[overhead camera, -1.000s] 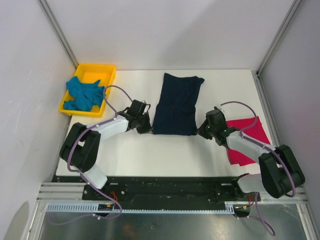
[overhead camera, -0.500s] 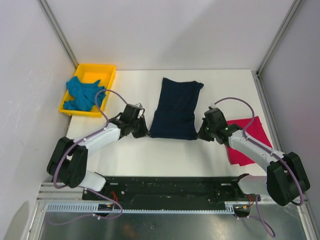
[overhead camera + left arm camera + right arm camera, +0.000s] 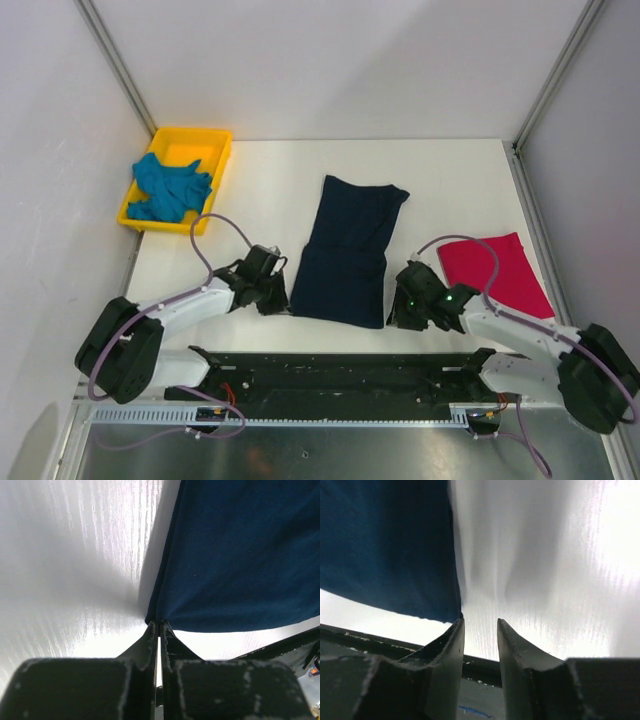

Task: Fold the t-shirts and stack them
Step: Fold the folded rectangular tshirt in 1/3 of the way

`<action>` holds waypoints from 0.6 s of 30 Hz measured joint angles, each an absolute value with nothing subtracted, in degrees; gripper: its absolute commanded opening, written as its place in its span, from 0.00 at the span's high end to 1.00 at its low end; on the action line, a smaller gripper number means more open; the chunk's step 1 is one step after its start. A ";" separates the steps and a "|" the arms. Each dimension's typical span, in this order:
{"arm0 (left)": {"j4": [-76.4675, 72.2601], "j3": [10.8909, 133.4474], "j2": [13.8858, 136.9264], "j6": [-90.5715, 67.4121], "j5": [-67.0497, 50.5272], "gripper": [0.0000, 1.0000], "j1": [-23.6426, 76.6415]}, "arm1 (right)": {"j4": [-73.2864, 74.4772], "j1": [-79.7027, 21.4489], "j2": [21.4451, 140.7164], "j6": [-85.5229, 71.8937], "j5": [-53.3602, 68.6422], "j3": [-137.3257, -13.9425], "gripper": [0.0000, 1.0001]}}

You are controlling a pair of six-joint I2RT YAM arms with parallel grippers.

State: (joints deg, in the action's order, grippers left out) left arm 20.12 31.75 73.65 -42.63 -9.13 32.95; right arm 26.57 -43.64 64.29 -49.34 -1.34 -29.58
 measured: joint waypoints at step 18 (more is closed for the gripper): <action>27.18 36.56 67.09 -41.54 -3.09 0.74 33.01 | 18.85 -39.81 71.92 -48.16 -0.14 -42.13 0.74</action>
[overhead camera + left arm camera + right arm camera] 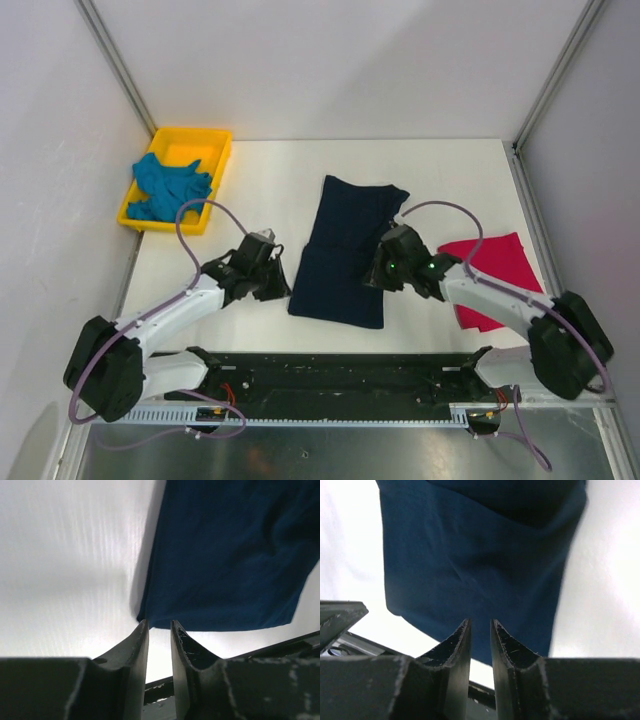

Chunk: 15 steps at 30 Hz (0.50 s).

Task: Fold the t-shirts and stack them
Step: Fold the folded rectangular tshirt in 1/3 of the way

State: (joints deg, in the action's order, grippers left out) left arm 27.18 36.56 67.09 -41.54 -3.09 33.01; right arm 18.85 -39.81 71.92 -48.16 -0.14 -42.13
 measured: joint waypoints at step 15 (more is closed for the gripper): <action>22.87 43.33 82.37 -42.17 -4.27 0.91 39.00 | 6.07 -35.22 97.12 -47.48 6.46 -52.93 0.77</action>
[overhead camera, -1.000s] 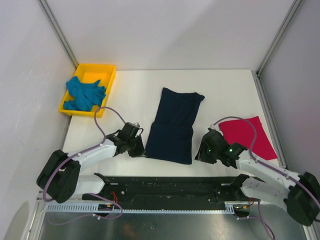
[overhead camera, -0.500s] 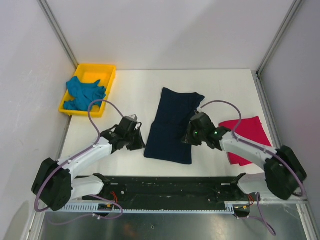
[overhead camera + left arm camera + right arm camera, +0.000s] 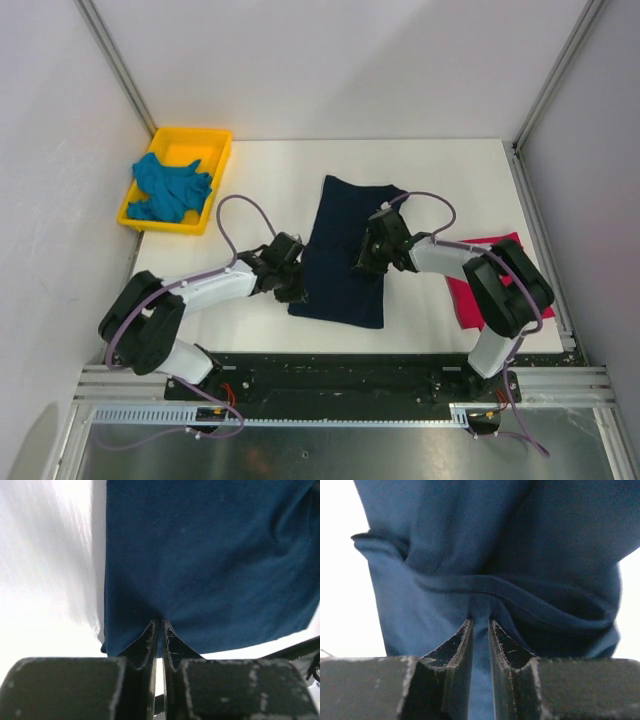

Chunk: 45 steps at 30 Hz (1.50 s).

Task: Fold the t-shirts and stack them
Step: Fold the folded rectangular tshirt in 1/3 of the way

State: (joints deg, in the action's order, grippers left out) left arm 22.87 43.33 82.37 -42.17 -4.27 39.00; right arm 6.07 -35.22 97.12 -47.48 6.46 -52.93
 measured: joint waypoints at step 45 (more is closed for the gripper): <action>20.43 45.80 84.53 -40.49 -7.27 0.81 33.74 | 15.70 -37.43 70.78 -55.46 1.93 -31.40 0.63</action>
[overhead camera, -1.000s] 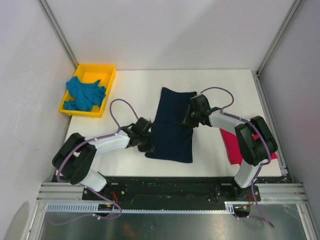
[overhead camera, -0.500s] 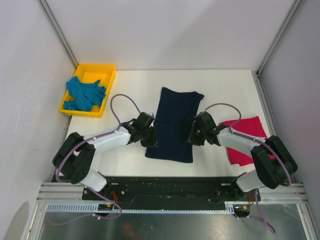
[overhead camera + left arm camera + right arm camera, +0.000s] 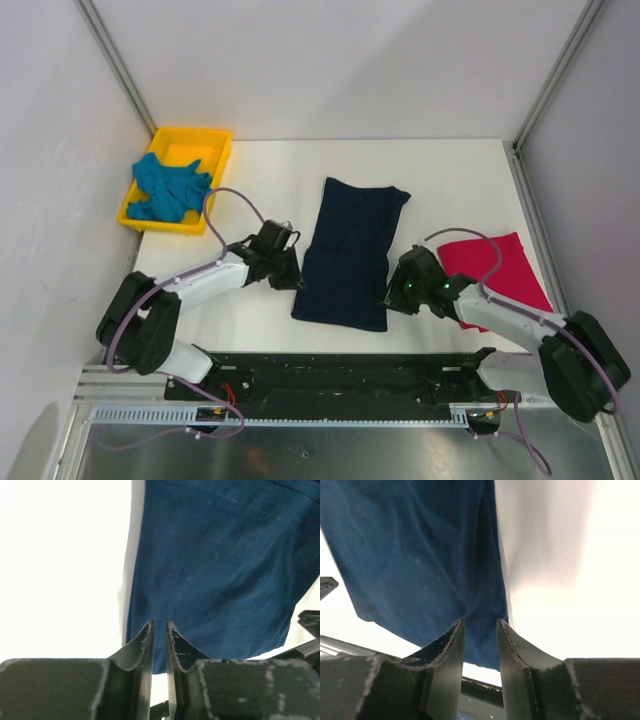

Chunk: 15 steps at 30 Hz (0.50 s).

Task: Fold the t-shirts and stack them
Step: Fold the folded rectangular tshirt in 1/3 of the way

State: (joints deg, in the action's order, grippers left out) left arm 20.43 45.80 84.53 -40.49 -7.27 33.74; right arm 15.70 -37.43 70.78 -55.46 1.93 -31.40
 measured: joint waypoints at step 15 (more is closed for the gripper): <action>21.74 38.81 76.79 -39.40 -8.21 0.77 31.48 | 24.18 -42.50 57.52 -60.69 0.82 -23.77 0.58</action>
State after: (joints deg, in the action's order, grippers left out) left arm 21.74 38.81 76.79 -39.40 -8.21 31.48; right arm 24.18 -42.50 57.52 -60.69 0.82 -23.77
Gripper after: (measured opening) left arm 0.217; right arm 0.409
